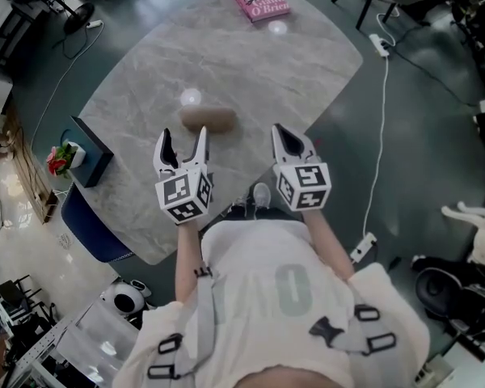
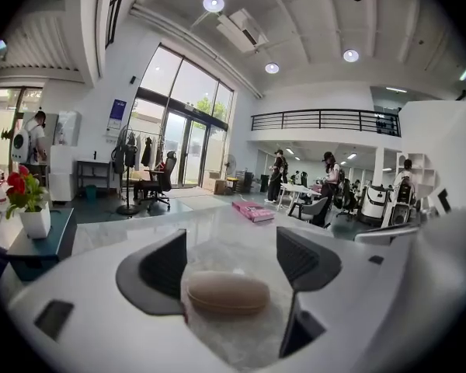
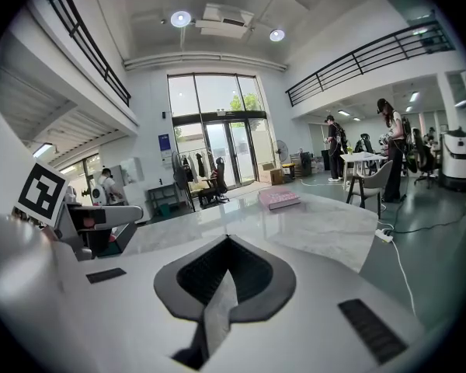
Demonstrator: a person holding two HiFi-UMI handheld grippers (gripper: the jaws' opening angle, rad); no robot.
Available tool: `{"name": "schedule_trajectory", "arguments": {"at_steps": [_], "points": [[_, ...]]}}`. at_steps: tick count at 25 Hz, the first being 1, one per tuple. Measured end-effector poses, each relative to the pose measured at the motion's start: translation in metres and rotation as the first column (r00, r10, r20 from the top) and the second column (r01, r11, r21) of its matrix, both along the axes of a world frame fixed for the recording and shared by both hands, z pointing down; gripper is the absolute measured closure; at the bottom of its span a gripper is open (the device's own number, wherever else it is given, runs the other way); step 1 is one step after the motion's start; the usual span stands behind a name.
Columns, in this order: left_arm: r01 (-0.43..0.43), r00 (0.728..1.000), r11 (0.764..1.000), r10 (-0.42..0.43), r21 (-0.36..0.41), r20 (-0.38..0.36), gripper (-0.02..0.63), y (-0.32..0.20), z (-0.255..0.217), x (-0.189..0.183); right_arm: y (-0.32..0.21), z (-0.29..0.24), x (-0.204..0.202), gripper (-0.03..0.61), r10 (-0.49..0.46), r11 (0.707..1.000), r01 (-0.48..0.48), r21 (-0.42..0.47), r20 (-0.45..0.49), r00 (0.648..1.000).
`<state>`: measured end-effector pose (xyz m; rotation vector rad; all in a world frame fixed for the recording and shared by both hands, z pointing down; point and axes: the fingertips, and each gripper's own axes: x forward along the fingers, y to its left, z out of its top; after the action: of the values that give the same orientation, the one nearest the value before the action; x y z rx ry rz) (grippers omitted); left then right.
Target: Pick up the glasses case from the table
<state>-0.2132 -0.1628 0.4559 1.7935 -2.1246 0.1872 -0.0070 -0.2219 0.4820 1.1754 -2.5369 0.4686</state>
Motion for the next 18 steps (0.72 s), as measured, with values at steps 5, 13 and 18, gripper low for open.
{"name": "schedule_trajectory", "arguments": {"at_steps": [5,13,18], "points": [[-0.281,0.913,0.952,0.305,-0.124,0.270,0.273,-0.018,-0.016,0.022,-0.001,-0.001,-0.001,0.577,-0.009,1.000,0.009,-0.008,0.005,1.000],[-0.616,0.489,0.583,0.810,-0.530,0.322,0.275,-0.041,0.011,0.051,0.002,0.006,-0.003,0.577,-0.030,0.999,0.030,-0.038,0.008,1.000],[-0.591,0.214,0.326,0.945,-0.738,0.246,0.275,-0.045,0.053,0.045,0.006,0.014,-0.003,0.577,-0.022,0.998,0.023,-0.065,0.013,1.000]]}}
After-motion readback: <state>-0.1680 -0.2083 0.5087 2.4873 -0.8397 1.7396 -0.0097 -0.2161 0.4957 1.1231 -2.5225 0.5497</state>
